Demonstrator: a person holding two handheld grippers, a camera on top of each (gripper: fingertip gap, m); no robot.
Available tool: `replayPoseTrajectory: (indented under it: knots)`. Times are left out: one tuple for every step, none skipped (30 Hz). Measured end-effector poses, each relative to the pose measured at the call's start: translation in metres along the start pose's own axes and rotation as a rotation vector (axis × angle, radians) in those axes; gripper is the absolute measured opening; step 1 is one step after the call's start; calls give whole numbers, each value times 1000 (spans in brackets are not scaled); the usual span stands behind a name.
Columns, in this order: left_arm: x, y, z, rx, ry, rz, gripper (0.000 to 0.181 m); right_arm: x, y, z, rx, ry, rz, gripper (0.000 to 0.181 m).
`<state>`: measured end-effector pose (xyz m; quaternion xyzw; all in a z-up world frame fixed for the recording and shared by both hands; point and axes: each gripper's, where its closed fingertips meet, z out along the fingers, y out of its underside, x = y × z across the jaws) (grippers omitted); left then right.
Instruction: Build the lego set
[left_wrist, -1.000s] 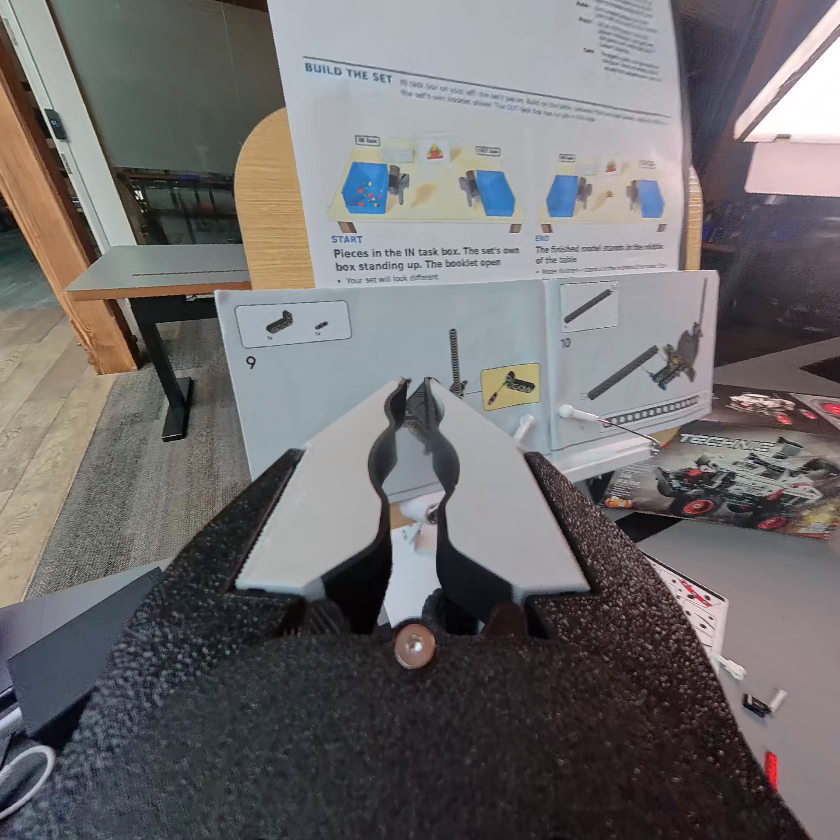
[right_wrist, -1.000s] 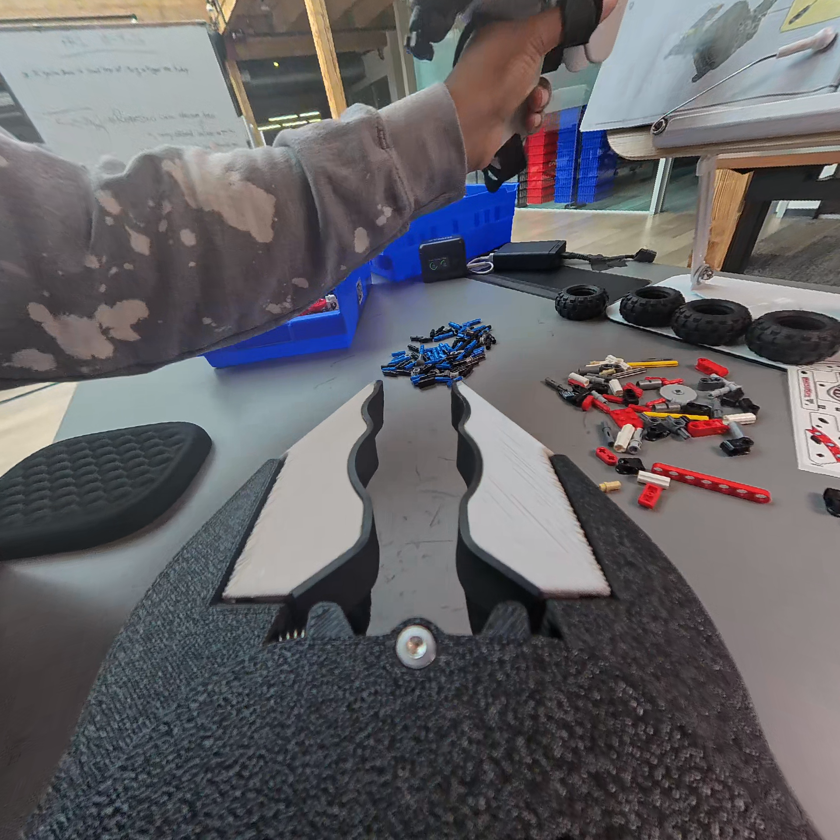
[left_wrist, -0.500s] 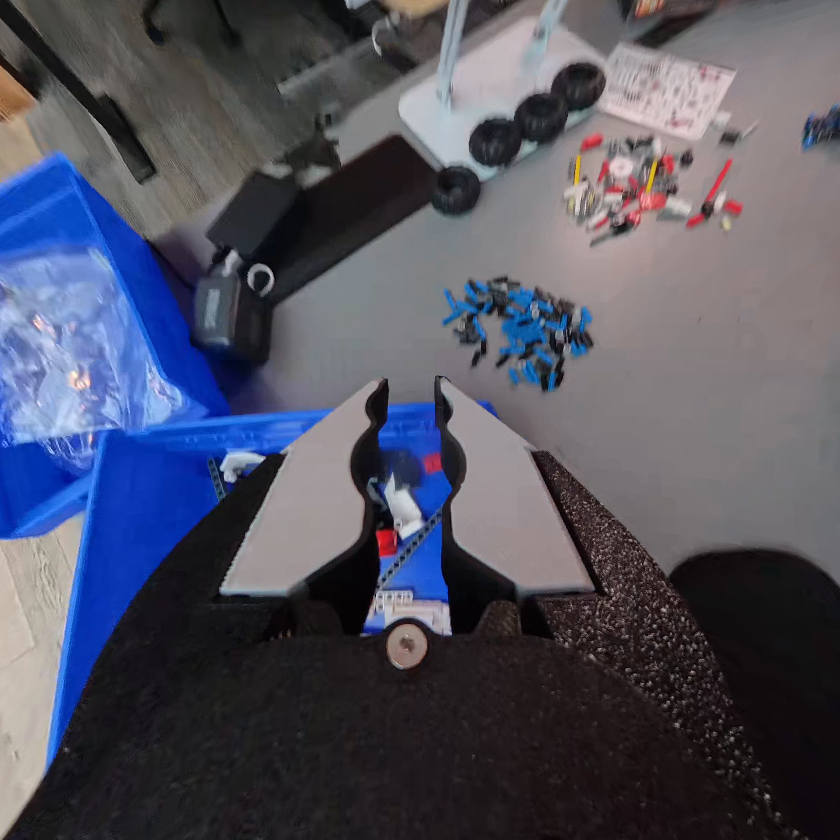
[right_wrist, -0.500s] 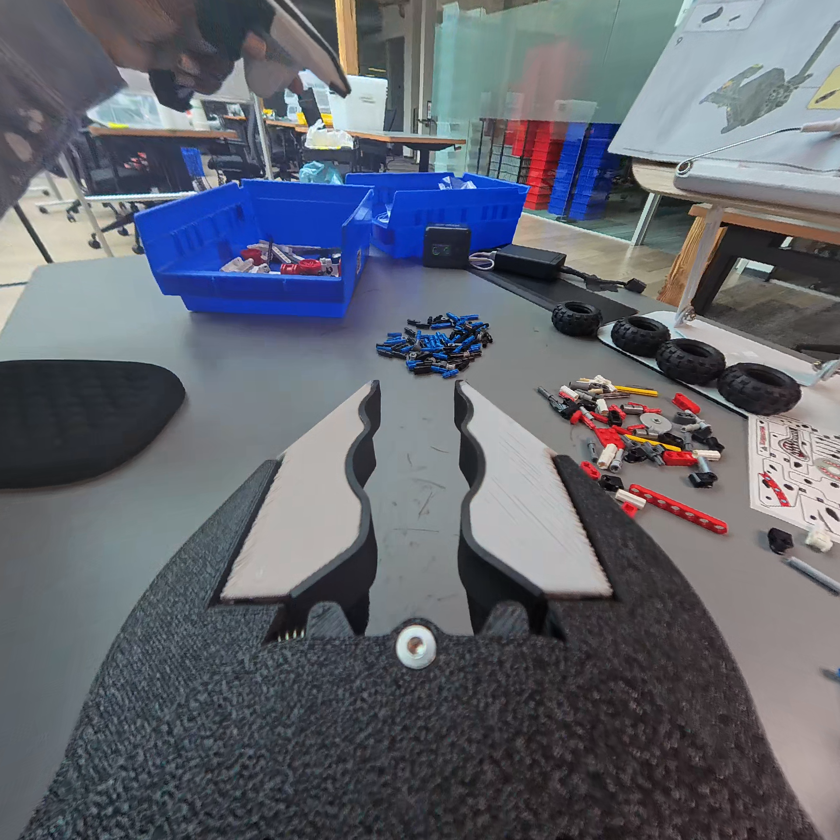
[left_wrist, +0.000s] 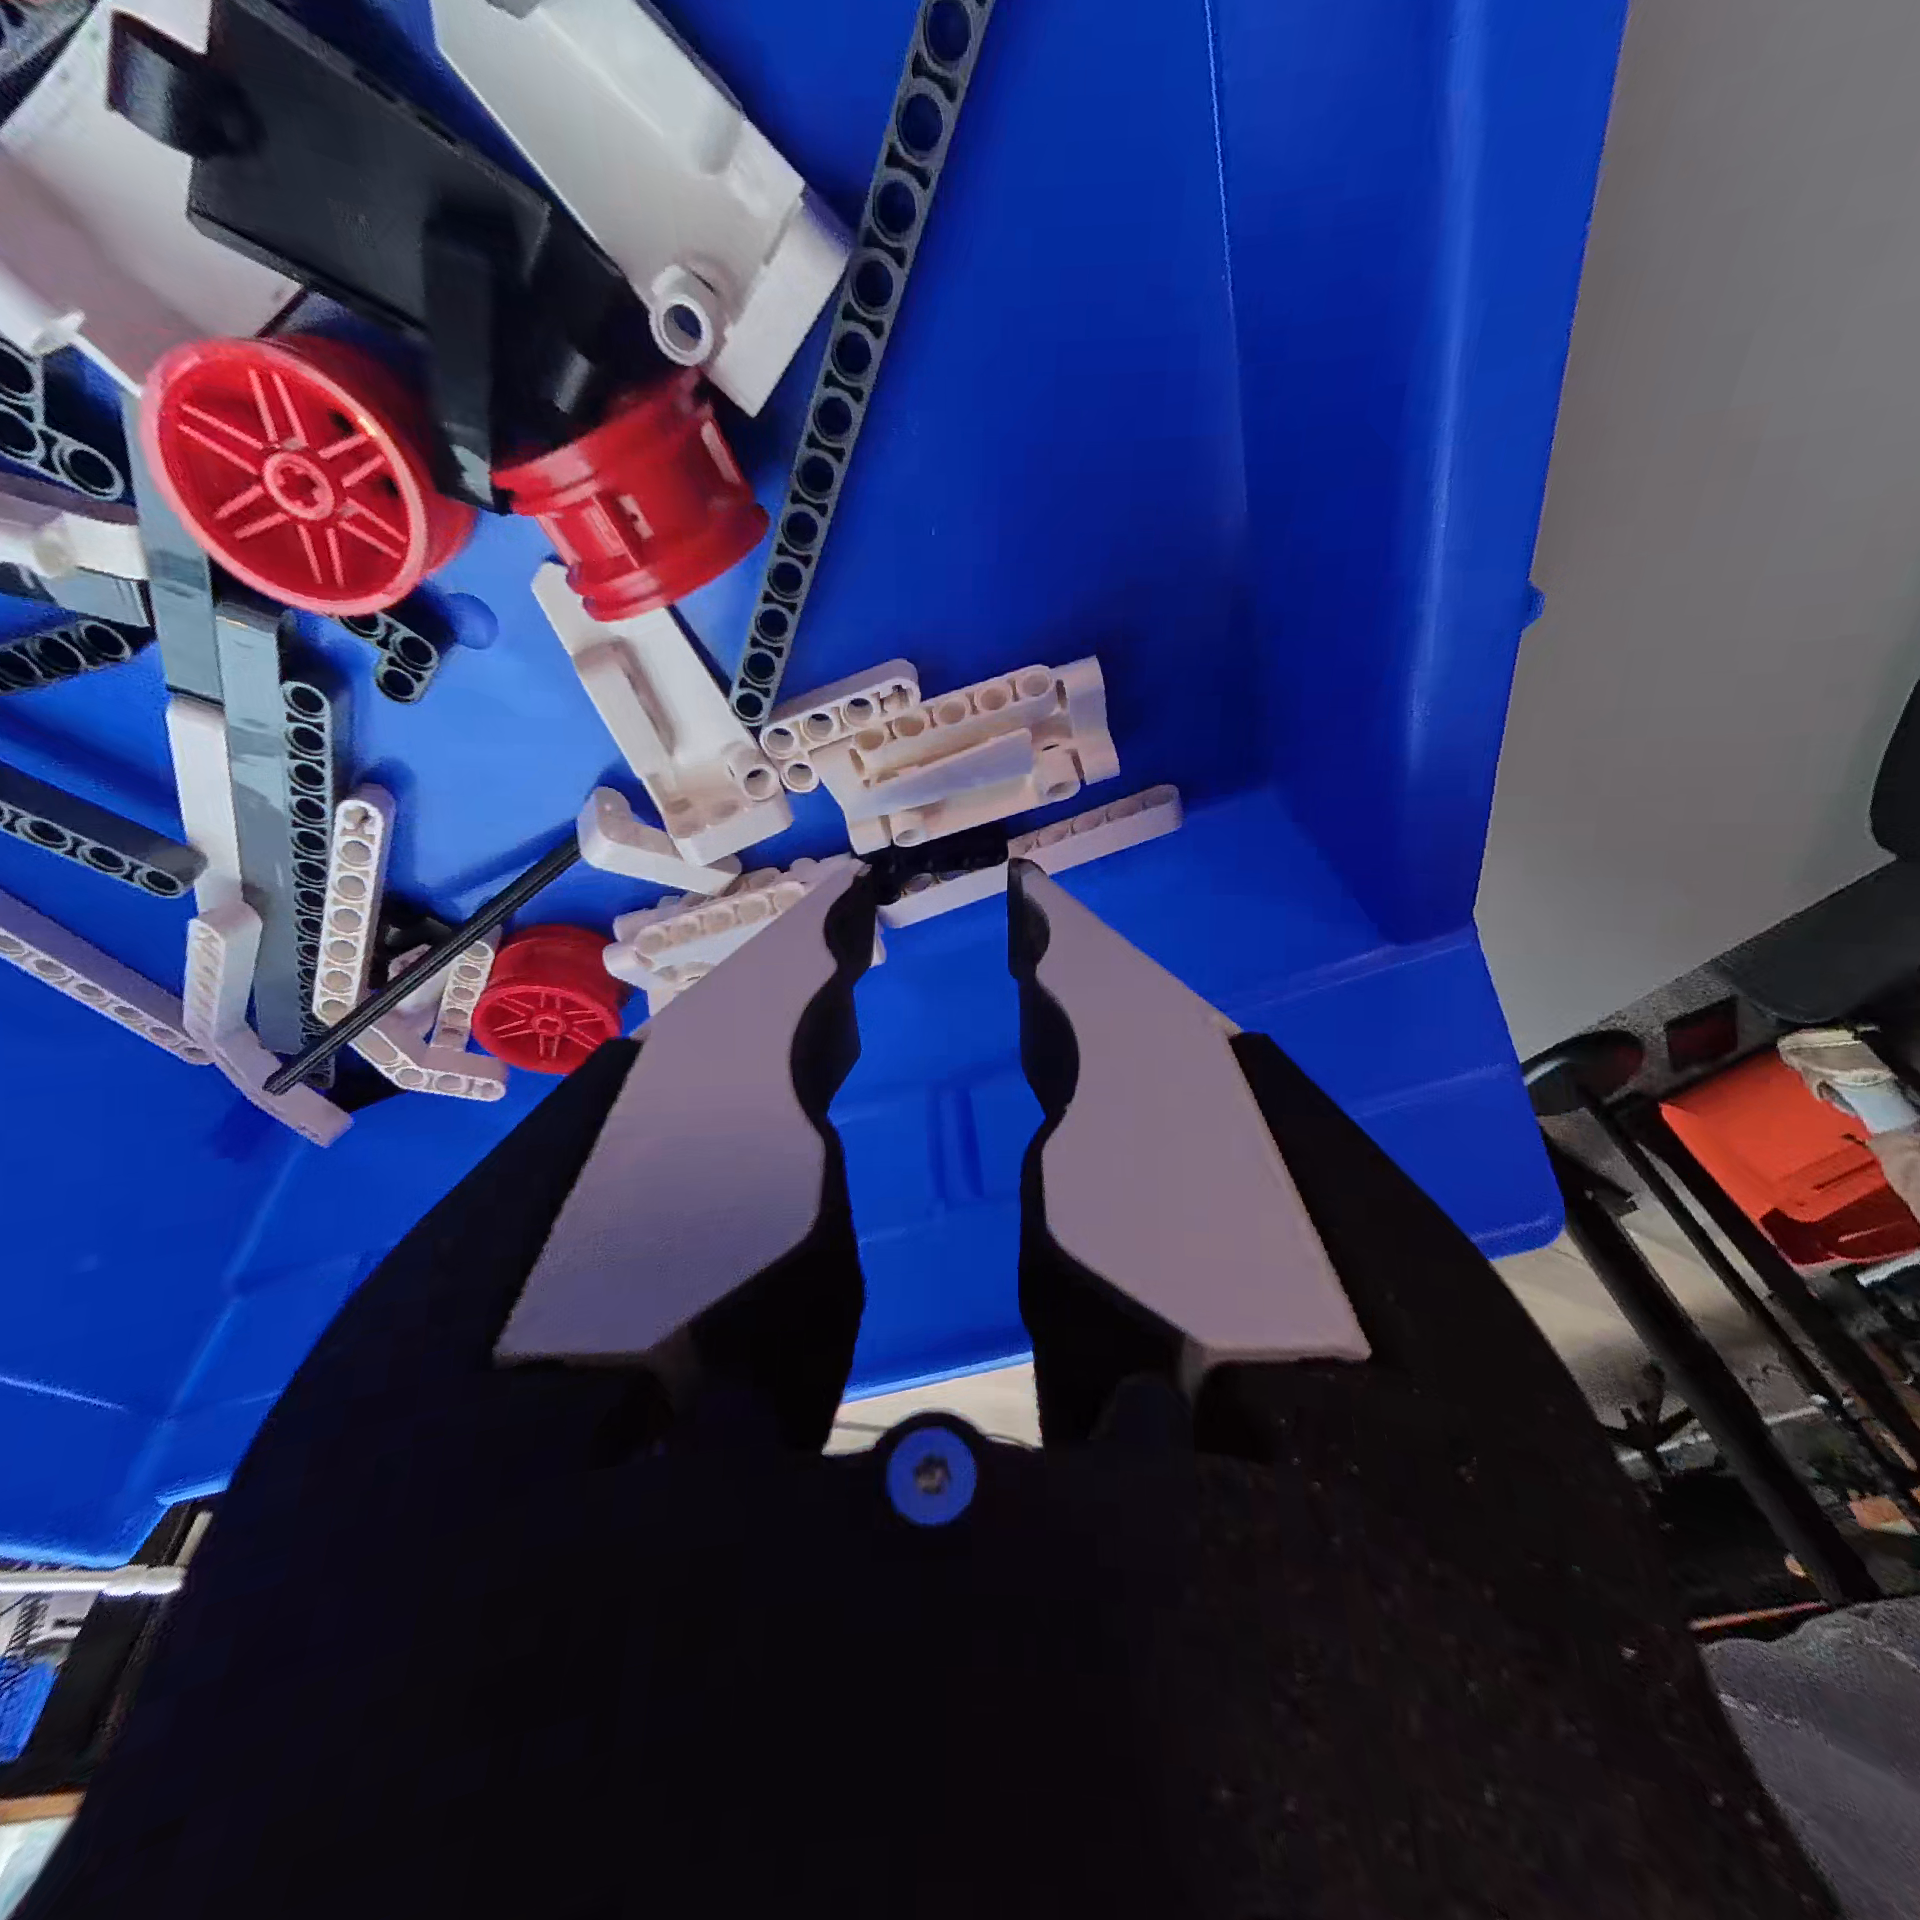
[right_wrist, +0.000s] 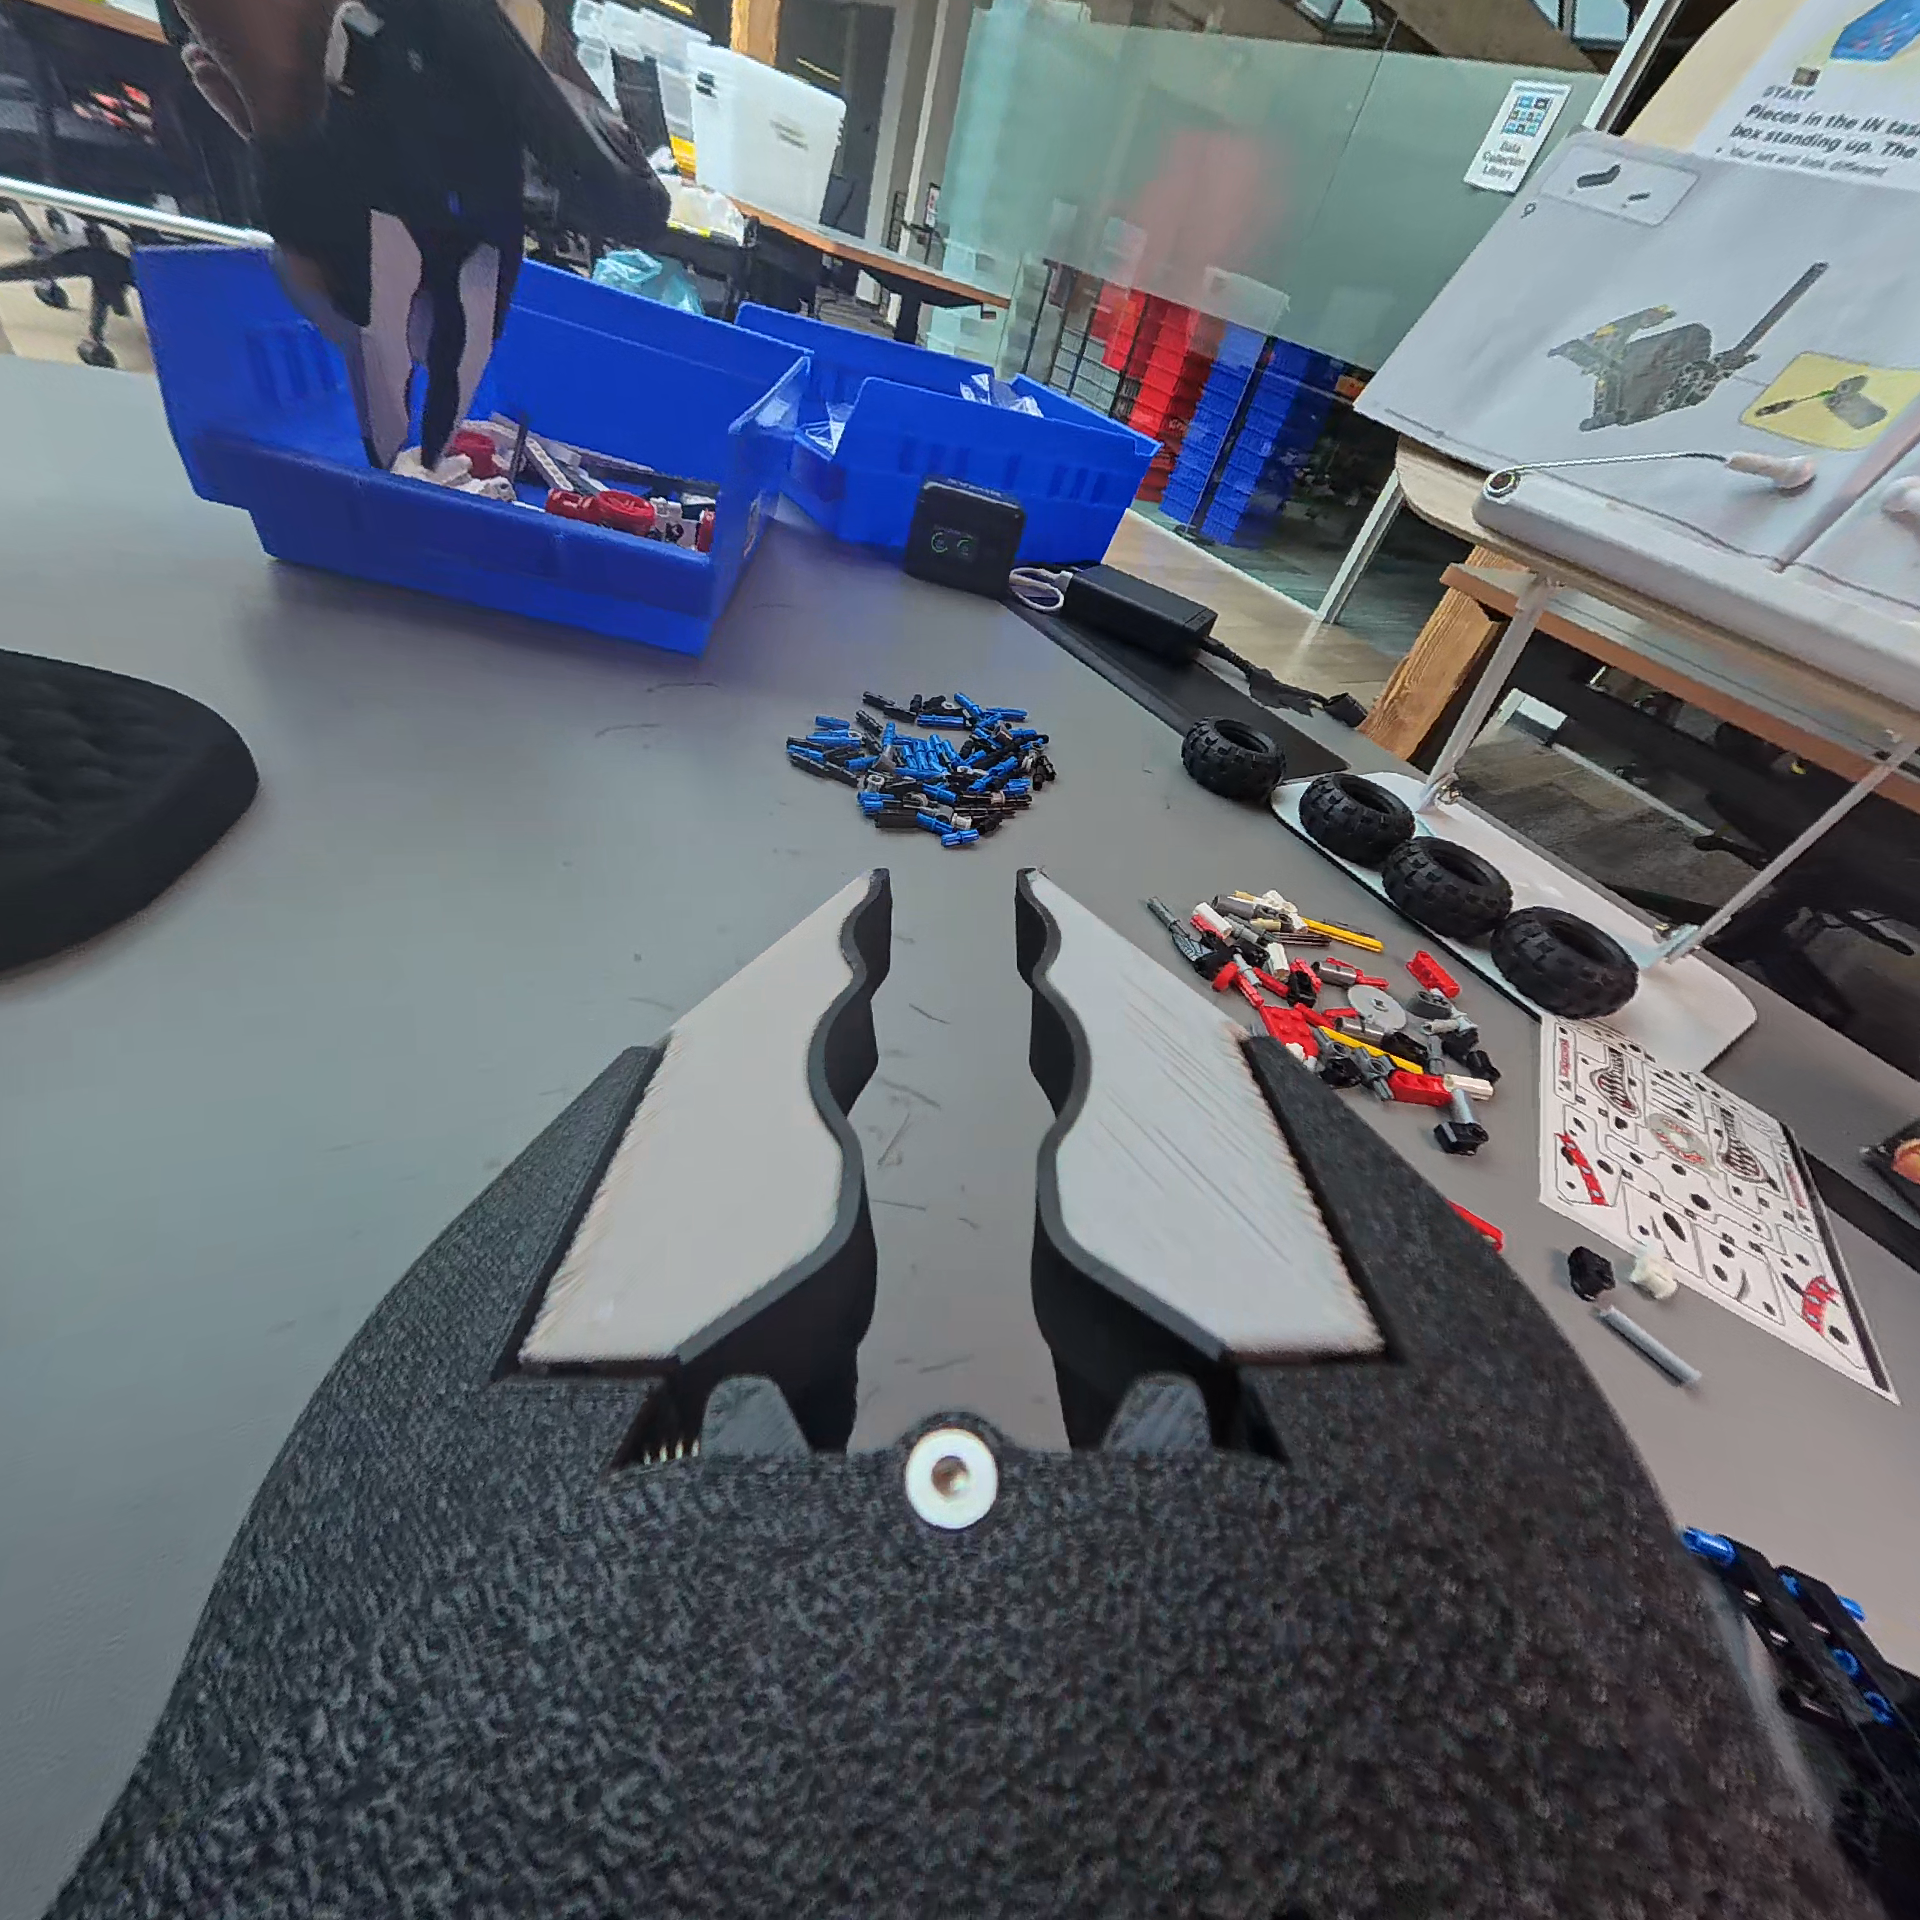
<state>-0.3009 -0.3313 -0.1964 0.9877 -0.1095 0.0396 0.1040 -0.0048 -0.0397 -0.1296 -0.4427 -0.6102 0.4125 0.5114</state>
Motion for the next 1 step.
replayPoseTrajectory:
  knots:
    - [-1, 2, 2, -34, -11, 14, 28, 1, 0, 0, 2, 1, 1, 24]
